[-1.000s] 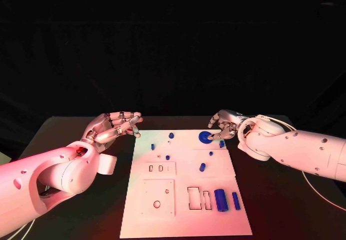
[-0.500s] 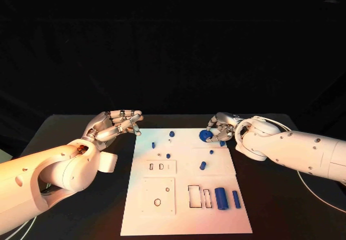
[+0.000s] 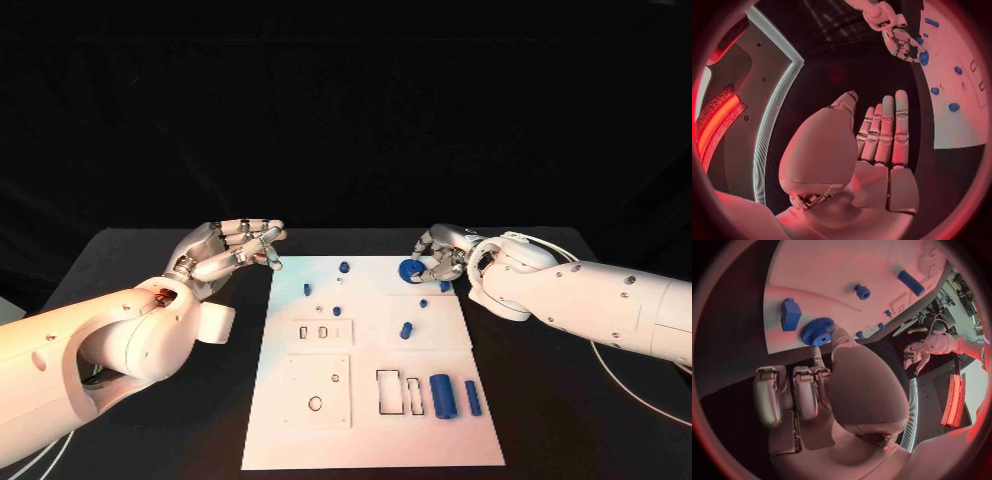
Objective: Assemble the parts on the task board
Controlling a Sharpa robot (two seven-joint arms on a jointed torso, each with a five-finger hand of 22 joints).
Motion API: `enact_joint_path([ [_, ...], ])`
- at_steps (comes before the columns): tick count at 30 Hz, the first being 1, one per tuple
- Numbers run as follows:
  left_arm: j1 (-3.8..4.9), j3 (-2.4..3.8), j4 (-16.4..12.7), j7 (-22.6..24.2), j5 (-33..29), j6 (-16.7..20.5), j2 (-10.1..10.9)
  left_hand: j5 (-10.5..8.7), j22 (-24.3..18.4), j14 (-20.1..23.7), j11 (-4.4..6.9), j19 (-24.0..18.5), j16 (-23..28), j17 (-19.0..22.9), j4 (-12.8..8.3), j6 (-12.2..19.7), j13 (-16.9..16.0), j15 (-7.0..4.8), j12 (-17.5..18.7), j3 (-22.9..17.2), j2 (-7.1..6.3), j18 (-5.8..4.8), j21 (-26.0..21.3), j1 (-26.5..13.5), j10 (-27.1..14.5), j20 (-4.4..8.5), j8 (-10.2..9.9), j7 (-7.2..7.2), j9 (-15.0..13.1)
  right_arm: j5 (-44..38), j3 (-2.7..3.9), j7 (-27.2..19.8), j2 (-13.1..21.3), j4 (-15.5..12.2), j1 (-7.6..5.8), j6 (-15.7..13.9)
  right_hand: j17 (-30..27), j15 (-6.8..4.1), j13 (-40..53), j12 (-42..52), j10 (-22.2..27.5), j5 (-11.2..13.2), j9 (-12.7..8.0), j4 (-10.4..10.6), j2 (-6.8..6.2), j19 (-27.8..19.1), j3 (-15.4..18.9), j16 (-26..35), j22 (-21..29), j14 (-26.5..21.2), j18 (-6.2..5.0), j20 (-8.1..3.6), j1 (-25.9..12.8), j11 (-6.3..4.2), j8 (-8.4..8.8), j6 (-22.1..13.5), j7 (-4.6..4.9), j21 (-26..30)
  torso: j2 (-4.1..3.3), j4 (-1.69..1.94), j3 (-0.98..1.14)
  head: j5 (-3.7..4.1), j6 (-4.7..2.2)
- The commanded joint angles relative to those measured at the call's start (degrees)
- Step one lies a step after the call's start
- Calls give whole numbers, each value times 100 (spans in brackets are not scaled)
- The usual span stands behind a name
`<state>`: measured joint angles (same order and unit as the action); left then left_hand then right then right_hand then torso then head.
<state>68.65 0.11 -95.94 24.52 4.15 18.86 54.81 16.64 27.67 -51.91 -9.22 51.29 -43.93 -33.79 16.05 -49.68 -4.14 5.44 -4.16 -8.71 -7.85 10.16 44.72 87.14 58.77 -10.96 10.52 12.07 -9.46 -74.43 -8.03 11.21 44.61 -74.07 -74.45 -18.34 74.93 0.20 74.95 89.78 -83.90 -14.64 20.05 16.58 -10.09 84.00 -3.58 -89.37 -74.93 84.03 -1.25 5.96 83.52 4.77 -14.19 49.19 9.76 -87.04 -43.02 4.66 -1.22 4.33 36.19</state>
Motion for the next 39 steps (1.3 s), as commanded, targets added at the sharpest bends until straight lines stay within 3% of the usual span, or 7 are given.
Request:
enact_joint_path([
  [1, 5, 4, -6, 31, -5, -98, -14, -23, 5, 35, 11, -31, -21, 9, 2, 32, -2, 15, -15, -29, -2, 17, 16, 50, -37, 7, -1, -12, -9, -24, 1, 1, -25, 25, 3, -13, 1337, 48, 1505, 22, -610, -34, 4, -4, 41, 440, -30, -26, -1196, 561, 42, 53, -4, 19, -35, 9, -16, -24, -1, -2, -3, 11, 2],
  [10, 5, 4, -3, 23, -3, -96, -12, -23, 5, 35, 11, -31, -21, 9, 2, 32, -2, 15, -15, -29, -2, 17, 16, 50, -37, 7, -1, -12, -9, 14, 1, 27, -94, 113, 15, 167, 1365, 32, 1505, 22, -610, -57, 8, -14, 148, 469, -155, -33, -1260, 566, 57, 45, -25, -6, -96, 140, -47, -78, -1, 2, 2, 11, 13],
  [18, 5, 4, 1, 15, -2, -102, -11, -23, 5, 35, 11, -31, -21, 9, 2, 32, -2, 15, -15, -29, -2, 17, 16, 50, -37, 7, -1, -12, -9, -254, 0, 74, -125, 125, 47, 273, 1385, 11, 1505, 22, -610, -30, -1, -53, 132, 491, -267, -37, -1305, 571, 69, 29, 76, -29, -104, 219, -71, -117, 0, -5, 0, 5, 31],
  [21, 5, 4, 3, 13, -2, -103, -10, -23, 5, 35, 11, -31, -21, 9, 2, 32, -2, 15, -15, -29, -2, 17, 16, 50, -37, 7, -1, -12, -9, -387, -1, 82, -127, 113, 58, 262, 1393, 1, 1505, 22, -610, 156, -21, -41, 106, 500, -408, -39, -1326, 572, 74, 16, 130, -39, -88, 265, -81, -134, 1, -5, 1, 3, 36],
  [25, 5, 4, 4, 10, -2, -104, -7, -23, 5, 35, 11, -31, -21, 9, 2, 32, -2, 15, -15, -29, -2, 17, 16, 50, -37, 7, -1, -12, -9, -531, -1, 57, -121, 84, 68, 70, 1395, -12, 1505, 22, -610, 168, -28, -44, 114, 507, -527, -39, -1340, 573, 78, 9, 175, -55, -93, 326, -99, -146, 3, -7, 0, 10, 38],
  [31, 5, 4, 6, 8, -2, -106, -5, -23, 5, 35, 11, -31, -21, 9, 2, 32, -2, 15, -15, -29, -2, 17, 16, 50, -37, 7, -1, -12, -9, -735, -1, -24, -95, -67, 74, -322, 1406, -34, 1505, 22, -610, -1, -52, -58, 66, 547, -794, -41, -1415, 575, 99, -12, 235, -81, -88, 425, -126, -213, 3, -3, 4, 9, 23],
  [39, 4, 4, 16, 8, -2, -106, -10, -22, 26, 42, 11, -54, -31, 14, 3, 34, -3, 16, -20, -38, 1, 18, 44, 57, -41, 3, -1, -14, -12, -1172, 4, 15, -33, -650, 28, -756, 1417, -48, 1505, 22, -610, -131, -64, -58, -6, 600, -971, -44, -1507, 578, 125, -25, 215, -98, -87, 498, -144, -296, 7, -5, 1, 1, 8],
])
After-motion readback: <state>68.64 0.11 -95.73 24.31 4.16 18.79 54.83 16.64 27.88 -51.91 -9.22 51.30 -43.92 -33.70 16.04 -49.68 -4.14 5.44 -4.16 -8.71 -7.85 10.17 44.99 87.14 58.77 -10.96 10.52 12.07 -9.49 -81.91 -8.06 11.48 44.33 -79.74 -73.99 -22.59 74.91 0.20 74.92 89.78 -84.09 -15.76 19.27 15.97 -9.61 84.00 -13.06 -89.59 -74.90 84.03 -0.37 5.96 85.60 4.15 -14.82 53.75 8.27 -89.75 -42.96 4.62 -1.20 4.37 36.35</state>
